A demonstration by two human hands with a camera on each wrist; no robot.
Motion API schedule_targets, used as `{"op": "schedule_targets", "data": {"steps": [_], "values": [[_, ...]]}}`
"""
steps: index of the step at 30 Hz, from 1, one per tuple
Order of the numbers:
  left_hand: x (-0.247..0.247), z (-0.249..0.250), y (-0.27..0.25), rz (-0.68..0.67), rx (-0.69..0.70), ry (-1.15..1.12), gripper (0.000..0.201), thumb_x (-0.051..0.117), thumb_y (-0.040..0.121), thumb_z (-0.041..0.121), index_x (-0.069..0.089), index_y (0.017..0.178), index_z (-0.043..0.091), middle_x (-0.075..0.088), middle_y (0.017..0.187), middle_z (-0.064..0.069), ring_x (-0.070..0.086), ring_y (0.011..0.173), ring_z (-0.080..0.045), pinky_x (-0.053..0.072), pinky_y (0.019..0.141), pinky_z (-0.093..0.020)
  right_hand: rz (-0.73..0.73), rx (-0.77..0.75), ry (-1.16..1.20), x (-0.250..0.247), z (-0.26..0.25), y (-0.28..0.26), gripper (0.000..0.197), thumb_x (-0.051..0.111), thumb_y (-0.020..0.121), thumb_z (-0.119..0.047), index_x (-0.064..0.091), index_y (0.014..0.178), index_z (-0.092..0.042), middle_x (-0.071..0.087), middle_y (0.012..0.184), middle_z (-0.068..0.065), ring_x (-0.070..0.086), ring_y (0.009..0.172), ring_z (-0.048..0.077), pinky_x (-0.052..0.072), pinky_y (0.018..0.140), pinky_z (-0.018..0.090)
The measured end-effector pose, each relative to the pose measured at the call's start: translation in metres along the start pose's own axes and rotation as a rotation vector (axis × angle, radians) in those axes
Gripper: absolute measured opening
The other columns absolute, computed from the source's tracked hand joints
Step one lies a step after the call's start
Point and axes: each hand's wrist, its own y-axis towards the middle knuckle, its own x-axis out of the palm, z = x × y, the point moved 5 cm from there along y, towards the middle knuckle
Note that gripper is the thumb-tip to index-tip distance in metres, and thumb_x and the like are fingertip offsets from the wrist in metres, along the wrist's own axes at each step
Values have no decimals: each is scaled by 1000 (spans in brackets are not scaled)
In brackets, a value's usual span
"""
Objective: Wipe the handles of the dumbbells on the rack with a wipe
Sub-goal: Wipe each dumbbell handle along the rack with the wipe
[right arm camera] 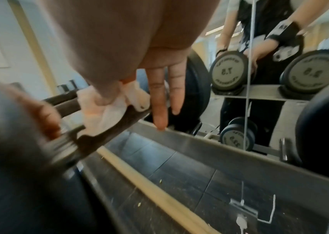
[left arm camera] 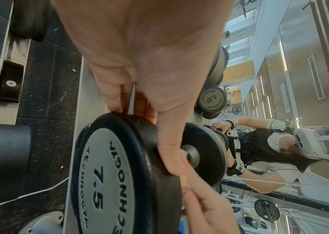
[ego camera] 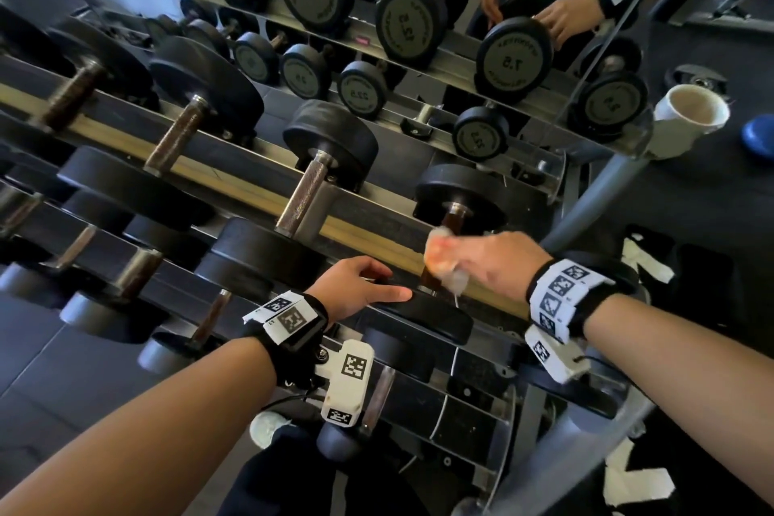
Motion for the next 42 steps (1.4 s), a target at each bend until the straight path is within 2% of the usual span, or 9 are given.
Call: {"op": "schedule_targets", "data": {"steps": [3, 7, 13, 17, 21, 25, 28, 32, 42], "values": [[0, 0, -2, -4, -5, 0, 62, 83, 59, 58, 64, 111, 32, 65, 113, 9, 60, 106, -11, 48, 101, -39, 131, 105, 68, -14, 16, 8, 40, 29, 103, -47, 46, 139, -45, 55, 141, -13, 61, 117, 14, 43, 101, 30], [0, 1, -2, 10, -8, -5, 63, 84, 58, 59, 65, 111, 31, 65, 113, 8, 61, 106, -11, 48, 102, -39, 1, -3, -20, 5, -7, 3, 40, 41, 104, -32, 35, 139, -51, 68, 108, -4, 69, 90, 19, 53, 85, 34], [0, 0, -2, 24, -22, -3, 59, 84, 60, 58, 65, 109, 32, 65, 111, 9, 60, 104, -10, 48, 101, -40, 115, -3, -36, -12, -8, 9, 36, 50, 97, -28, 55, 130, -42, 67, 120, -4, 70, 98, 24, 53, 79, 34], [1, 1, -2, 24, -23, -3, 58, 84, 62, 56, 64, 111, 31, 64, 112, 8, 59, 106, -11, 48, 101, -39, 56, 72, -243, -8, 1, 16, 63, 54, 92, -12, 34, 147, -37, 26, 158, -11, 64, 110, 16, 56, 80, 33], [1, 1, -2, 25, -24, 5, 57, 82, 65, 55, 63, 113, 32, 62, 111, 10, 58, 105, -10, 47, 97, -34, 169, 30, -242, -12, -4, 8, 68, 70, 80, -13, 44, 139, -31, 26, 144, -6, 61, 95, 19, 50, 65, 29], [1, 1, -2, 28, -33, 17, 58, 81, 66, 55, 62, 115, 32, 61, 112, 10, 57, 104, -9, 45, 92, -30, 212, -87, -337, -7, -6, 2, 70, 71, 77, -23, 46, 142, -18, 38, 149, 6, 50, 121, 25, 47, 96, 38], [1, 2, -1, 23, -36, 28, 60, 81, 67, 56, 62, 118, 31, 61, 114, 10, 57, 106, -11, 44, 94, -30, 73, -102, -294, 10, 0, 6, 66, 51, 98, -33, 25, 156, -17, 21, 164, 3, 16, 152, 19, 15, 123, 36], [-1, 4, -2, 19, -35, 30, 61, 80, 67, 56, 62, 119, 31, 60, 112, 10, 56, 104, -10, 42, 90, -28, 41, -92, -263, 17, 5, 22, 60, 38, 104, -38, 17, 158, -20, 13, 166, 0, 3, 153, 14, -2, 122, 32], [-1, 4, -5, 35, -19, 21, 60, 83, 65, 54, 64, 116, 28, 63, 110, 9, 59, 102, -9, 48, 95, -31, -101, -431, -47, 21, -31, 13, 50, 51, 96, -4, 50, 143, -23, 46, 151, -2, 35, 144, 13, 14, 122, 27]]}}
